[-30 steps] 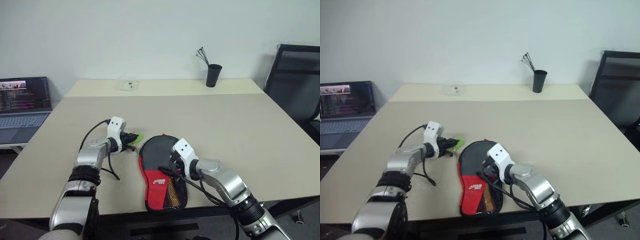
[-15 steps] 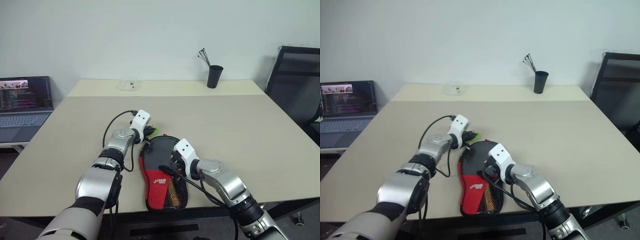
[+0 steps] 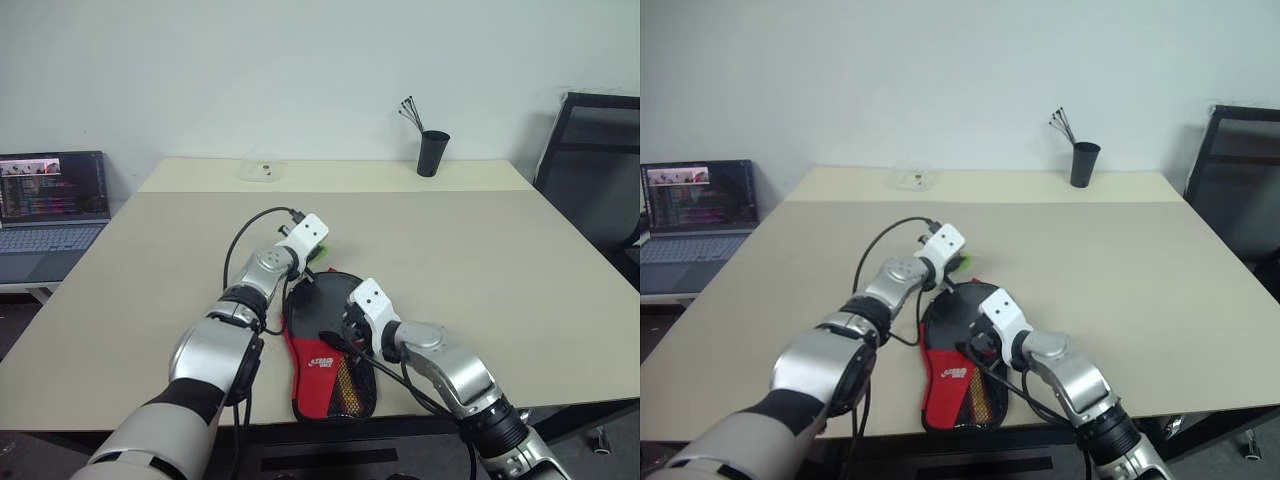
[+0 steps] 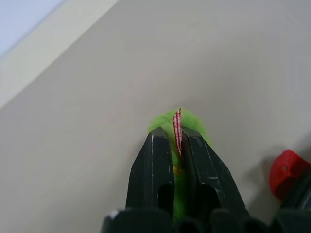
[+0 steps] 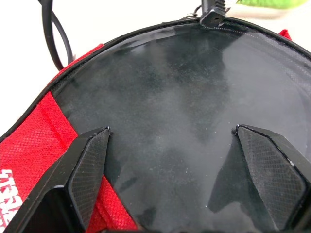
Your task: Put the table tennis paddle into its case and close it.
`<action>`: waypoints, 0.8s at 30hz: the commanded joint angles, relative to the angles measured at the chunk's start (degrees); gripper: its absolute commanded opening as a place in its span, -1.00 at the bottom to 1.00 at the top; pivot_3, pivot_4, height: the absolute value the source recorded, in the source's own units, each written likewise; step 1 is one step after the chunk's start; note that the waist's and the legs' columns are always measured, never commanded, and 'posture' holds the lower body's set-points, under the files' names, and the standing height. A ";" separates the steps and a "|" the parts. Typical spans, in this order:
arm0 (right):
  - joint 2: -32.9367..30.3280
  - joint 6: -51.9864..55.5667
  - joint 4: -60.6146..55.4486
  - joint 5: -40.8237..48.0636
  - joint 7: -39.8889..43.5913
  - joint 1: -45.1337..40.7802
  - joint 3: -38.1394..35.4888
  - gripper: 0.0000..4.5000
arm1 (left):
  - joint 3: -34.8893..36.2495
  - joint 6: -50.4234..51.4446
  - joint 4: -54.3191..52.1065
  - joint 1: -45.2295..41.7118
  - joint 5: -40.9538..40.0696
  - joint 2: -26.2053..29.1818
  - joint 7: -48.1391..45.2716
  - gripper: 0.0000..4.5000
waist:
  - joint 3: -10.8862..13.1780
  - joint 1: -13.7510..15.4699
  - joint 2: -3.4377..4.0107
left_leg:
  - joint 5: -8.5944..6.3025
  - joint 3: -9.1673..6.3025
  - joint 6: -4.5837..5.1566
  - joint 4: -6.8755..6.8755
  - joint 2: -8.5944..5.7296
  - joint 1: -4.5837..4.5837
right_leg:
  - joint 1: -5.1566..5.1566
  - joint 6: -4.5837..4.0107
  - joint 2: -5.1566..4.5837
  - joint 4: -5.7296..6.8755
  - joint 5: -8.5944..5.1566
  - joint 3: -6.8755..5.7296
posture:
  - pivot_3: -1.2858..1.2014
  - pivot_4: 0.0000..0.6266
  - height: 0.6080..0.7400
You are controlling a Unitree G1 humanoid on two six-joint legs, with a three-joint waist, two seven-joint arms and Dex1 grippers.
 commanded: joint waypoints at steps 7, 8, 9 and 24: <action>1.36 5.16 2.78 -0.80 -0.16 4.02 2.43 1.00 | -4.48 -7.75 -0.91 -6.16 6.96 -3.04 4.65 -0.99 | 0.00 -0.01 0.00 | 0.00 0.02 0.00 -0.01 0.00 0.00 | -0.01 0.00 0.01 -0.01 0.00 0.00 | 0.03 -0.52 1.00; 1.49 5.31 2.62 -0.82 -0.17 4.17 2.44 1.00 | -5.11 -8.31 -0.87 -6.37 7.72 -3.35 4.72 -0.99 | 0.00 -0.02 0.00 | 0.00 0.02 0.00 -0.01 0.00 0.00 | -0.01 0.00 0.01 -0.01 0.00 -0.01 | 0.03 -0.52 1.00; 1.56 5.41 2.49 -0.84 -0.15 4.38 2.49 1.00 | -5.88 -9.02 -0.85 -6.64 8.56 -3.83 4.76 -0.99 | 0.00 -0.01 0.00 | 0.00 0.03 0.00 -0.01 0.00 0.00 | -0.01 0.00 0.01 -0.01 0.00 0.00 | 0.03 -0.52 1.00; 2.63 5.63 2.10 -1.11 -0.70 5.58 2.19 1.00 | -9.87 -18.20 -1.11 -8.41 12.16 -13.99 0.63 -0.99 | -0.01 0.06 0.00 | -0.01 0.11 -0.01 -0.02 -0.02 -0.05 | -0.03 0.00 0.00 -0.09 0.00 0.00 | 0.03 -0.52 1.00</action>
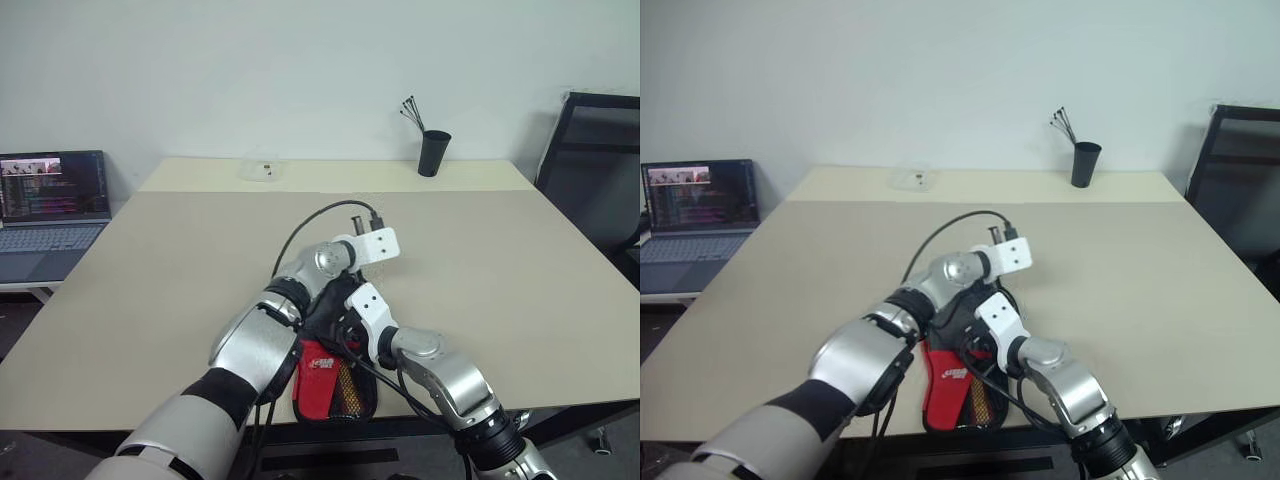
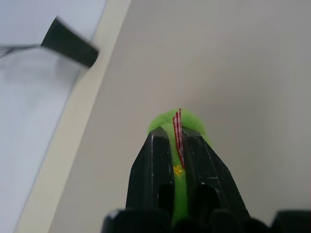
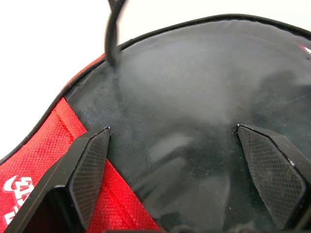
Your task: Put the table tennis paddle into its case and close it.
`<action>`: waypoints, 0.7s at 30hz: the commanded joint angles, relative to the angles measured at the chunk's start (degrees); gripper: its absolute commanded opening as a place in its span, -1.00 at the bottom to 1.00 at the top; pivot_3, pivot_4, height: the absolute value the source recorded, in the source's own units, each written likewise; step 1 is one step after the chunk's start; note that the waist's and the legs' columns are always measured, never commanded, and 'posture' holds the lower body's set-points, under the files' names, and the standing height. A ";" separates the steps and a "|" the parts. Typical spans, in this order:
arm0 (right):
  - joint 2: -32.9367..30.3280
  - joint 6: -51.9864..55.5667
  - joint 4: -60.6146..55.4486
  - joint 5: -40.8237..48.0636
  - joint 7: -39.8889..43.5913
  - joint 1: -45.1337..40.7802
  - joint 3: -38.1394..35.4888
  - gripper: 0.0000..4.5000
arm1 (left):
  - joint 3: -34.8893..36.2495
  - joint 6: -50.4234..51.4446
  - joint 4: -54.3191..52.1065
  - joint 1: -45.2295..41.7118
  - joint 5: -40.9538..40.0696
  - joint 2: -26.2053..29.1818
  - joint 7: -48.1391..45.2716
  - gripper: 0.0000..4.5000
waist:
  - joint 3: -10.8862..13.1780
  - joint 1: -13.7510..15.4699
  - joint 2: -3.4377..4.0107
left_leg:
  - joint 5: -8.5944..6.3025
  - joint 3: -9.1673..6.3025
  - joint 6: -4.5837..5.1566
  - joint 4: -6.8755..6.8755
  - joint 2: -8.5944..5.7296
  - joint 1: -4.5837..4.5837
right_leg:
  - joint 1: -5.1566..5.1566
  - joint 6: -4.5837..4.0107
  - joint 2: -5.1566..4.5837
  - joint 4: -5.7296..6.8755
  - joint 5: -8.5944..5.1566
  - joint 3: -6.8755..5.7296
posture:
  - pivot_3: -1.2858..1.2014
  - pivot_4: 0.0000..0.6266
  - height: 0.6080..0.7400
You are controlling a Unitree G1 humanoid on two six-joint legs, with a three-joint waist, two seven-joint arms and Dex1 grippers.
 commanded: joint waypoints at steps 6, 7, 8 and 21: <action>0.09 4.60 4.76 -0.03 0.70 2.85 2.44 1.00 | 0.65 -4.70 -2.52 -2.33 -1.32 -2.99 -4.13 -0.99 | -0.01 -0.03 0.02 | 0.00 0.00 0.00 0.00 -0.01 0.00 | 0.00 0.00 0.01 0.00 0.00 0.00 | 0.03 -0.52 1.00; 0.10 4.61 4.73 -0.04 0.72 2.87 2.51 1.00 | 0.84 -4.18 -2.44 -2.04 -1.54 -2.85 -5.28 -0.99 | -0.01 -0.04 0.02 | 0.00 0.00 0.00 0.00 -0.02 0.00 | 0.00 0.00 0.01 0.00 0.00 0.00 | 0.03 -0.52 1.00; 0.12 4.59 4.84 -0.05 0.76 2.80 2.55 1.00 | 1.14 -3.72 -2.37 -1.79 -1.86 -2.67 -6.19 -0.85 | -0.02 -0.04 0.03 | 0.00 0.00 0.00 0.00 -0.02 0.01 | 0.00 0.00 0.01 0.00 0.00 0.00 | 0.03 -0.52 1.00; 1.85 5.79 6.19 0.61 0.48 0.04 0.66 1.00 | 9.33 6.20 -2.68 -3.73 -9.26 2.49 -5.39 0.99 | -0.04 -0.64 0.07 | 0.00 -0.10 0.00 0.01 0.00 0.13 | 0.00 0.00 0.10 0.11 0.00 -0.01 | 0.03 -0.52 1.00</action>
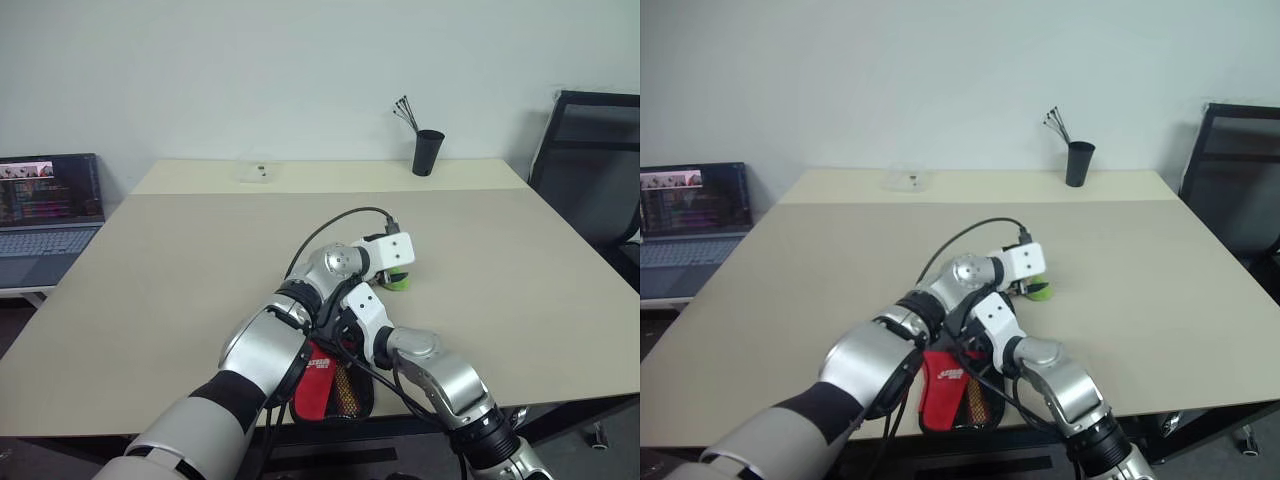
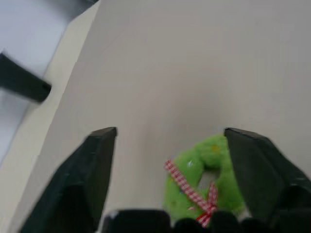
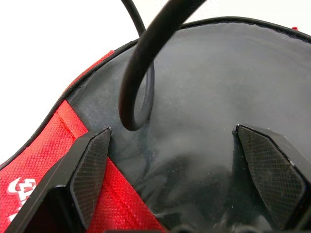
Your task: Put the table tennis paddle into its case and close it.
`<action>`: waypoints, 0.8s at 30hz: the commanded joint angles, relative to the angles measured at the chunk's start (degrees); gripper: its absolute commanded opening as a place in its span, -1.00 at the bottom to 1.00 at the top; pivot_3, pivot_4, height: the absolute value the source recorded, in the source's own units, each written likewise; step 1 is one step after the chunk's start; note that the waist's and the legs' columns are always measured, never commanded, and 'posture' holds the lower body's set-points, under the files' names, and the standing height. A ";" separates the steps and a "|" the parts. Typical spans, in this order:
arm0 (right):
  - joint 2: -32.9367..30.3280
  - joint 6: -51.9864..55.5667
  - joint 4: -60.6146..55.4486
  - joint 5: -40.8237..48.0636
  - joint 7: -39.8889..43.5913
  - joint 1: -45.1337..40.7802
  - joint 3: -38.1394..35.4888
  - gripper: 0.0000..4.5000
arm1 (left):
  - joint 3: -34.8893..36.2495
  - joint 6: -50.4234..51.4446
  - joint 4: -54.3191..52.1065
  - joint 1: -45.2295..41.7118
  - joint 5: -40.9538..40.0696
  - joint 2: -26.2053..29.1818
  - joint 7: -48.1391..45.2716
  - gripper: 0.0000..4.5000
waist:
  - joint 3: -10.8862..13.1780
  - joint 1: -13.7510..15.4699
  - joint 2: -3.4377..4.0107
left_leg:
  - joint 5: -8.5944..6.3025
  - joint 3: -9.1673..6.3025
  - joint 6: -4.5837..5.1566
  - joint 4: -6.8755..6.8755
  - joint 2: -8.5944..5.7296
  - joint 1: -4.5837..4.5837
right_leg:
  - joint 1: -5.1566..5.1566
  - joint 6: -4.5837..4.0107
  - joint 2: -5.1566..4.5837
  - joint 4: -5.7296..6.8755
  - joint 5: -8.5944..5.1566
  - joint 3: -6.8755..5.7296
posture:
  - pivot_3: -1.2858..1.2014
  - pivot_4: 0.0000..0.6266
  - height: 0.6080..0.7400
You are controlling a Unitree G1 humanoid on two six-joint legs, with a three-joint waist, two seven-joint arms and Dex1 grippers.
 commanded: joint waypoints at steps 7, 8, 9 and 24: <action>1.64 6.35 2.83 1.79 0.52 -0.07 -1.32 1.00 | 9.54 4.40 -3.76 -5.10 -9.22 7.31 -2.36 0.99 | 0.00 -0.22 0.00 | 0.00 -0.04 0.00 -0.01 0.01 0.01 | 0.00 0.00 0.05 0.01 0.00 -0.03 | 0.03 -0.52 1.00; 1.86 6.57 2.49 1.96 0.52 -0.20 -1.60 1.00 | 10.11 4.36 -3.97 -5.03 -9.89 7.71 -3.04 0.99 | 0.00 -0.24 0.00 | 0.00 -0.02 0.00 -0.01 0.01 0.01 | 0.00 0.00 0.05 0.01 0.00 -0.02 | 0.03 -0.52 1.00; 2.47 7.44 1.12 2.96 0.47 -0.64 -2.85 1.00 | 11.61 4.88 -4.44 -4.42 -11.82 8.54 -5.57 0.99 | 0.00 -0.24 0.01 | 0.00 -0.03 0.00 -0.01 0.03 0.00 | 0.00 0.00 0.05 0.01 0.00 -0.02 | 0.03 -0.52 1.00; -5.68 15.90 -17.02 10.49 2.33 -9.76 -12.32 1.00 | 16.59 17.67 -19.58 13.68 -26.07 15.38 -36.49 0.99 | 0.10 -0.62 0.10 | 0.00 -0.20 -0.01 0.06 0.04 -0.52 | -0.29 -0.03 0.03 0.00 0.00 -0.09 | 0.03 -0.52 1.00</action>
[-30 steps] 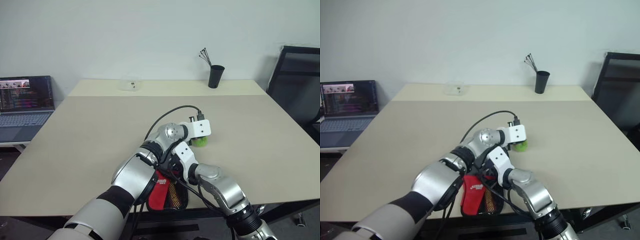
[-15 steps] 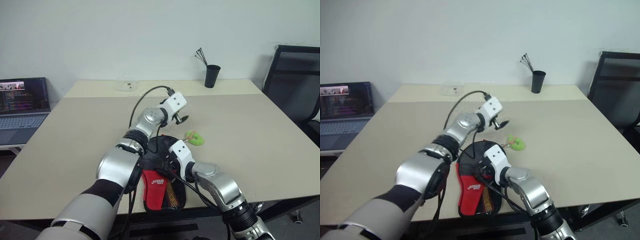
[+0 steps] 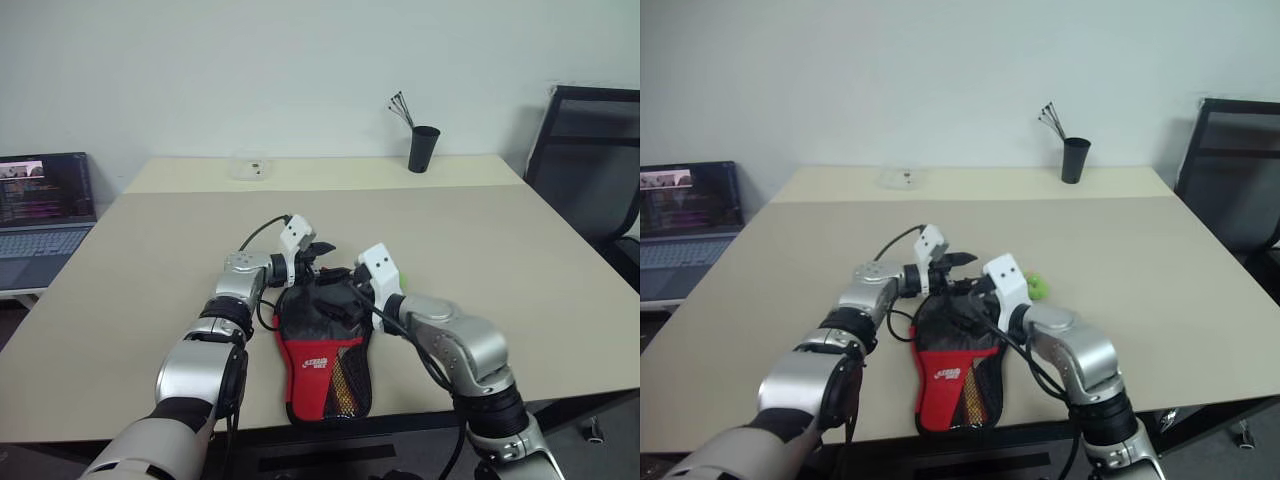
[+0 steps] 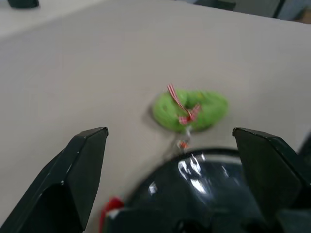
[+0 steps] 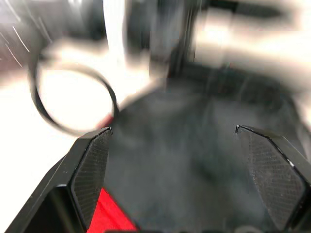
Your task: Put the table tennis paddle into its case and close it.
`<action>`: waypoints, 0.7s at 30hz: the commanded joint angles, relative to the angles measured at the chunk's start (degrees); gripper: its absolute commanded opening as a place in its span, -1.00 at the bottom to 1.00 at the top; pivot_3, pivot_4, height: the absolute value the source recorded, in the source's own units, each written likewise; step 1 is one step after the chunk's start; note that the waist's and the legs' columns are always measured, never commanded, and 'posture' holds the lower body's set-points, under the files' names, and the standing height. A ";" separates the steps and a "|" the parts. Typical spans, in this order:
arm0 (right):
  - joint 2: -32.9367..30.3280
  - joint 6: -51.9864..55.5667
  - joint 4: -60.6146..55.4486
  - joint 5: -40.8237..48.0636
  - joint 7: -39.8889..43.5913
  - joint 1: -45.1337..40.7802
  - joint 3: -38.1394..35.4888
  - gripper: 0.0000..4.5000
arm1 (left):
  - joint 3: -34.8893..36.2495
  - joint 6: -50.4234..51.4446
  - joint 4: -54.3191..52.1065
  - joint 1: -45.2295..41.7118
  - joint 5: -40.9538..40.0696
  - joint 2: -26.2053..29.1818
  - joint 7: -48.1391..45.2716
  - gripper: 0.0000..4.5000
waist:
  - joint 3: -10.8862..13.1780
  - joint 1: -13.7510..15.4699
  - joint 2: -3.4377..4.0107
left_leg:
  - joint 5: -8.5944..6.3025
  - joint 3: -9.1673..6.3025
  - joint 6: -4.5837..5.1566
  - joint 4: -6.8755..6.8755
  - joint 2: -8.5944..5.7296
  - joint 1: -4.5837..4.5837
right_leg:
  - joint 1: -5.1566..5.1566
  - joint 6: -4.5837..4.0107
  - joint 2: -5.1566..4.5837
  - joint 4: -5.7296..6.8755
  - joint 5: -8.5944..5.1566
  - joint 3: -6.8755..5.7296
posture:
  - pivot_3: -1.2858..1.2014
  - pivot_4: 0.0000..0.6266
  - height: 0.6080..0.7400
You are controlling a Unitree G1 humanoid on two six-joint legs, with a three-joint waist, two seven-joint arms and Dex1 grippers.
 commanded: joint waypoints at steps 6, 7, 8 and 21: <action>-16.57 -8.82 1.17 -5.18 2.81 -0.92 -0.10 1.00 | -2.62 2.78 -6.27 2.02 -0.50 0.86 -0.58 0.99 | 0.00 0.37 -0.01 | 0.00 0.08 0.00 0.01 -0.09 0.00 | 0.03 0.01 -0.13 -0.08 0.00 0.08 | 0.03 -0.52 1.00; -17.66 -10.32 2.48 -5.94 3.03 -0.95 0.31 1.00 | -2.86 3.07 -6.40 2.12 -0.67 0.83 -0.81 0.99 | 0.00 0.37 -0.01 | 0.00 0.12 0.00 0.01 -0.11 0.00 | 0.03 0.01 -0.12 -0.08 0.00 0.06 | 0.03 -0.52 1.00; -18.73 -12.05 3.81 -7.00 3.31 -0.98 1.10 1.00 | -3.34 3.26 -6.82 2.35 -0.75 0.87 -1.57 0.99 | 0.00 0.37 -0.01 | 0.00 0.15 0.00 0.01 -0.11 0.00 | 0.01 0.01 -0.08 -0.07 0.00 0.05 | 0.03 -0.52 1.00; -21.25 -32.52 20.87 -19.56 6.82 -3.59 9.95 1.00 | -9.82 2.21 -8.14 4.68 1.72 4.64 -9.04 0.99 | 0.00 -0.29 -0.01 | 0.00 0.19 0.00 0.00 -0.11 0.01 | -0.04 -0.01 0.14 -0.01 -0.01 0.06 | 0.03 -0.52 1.00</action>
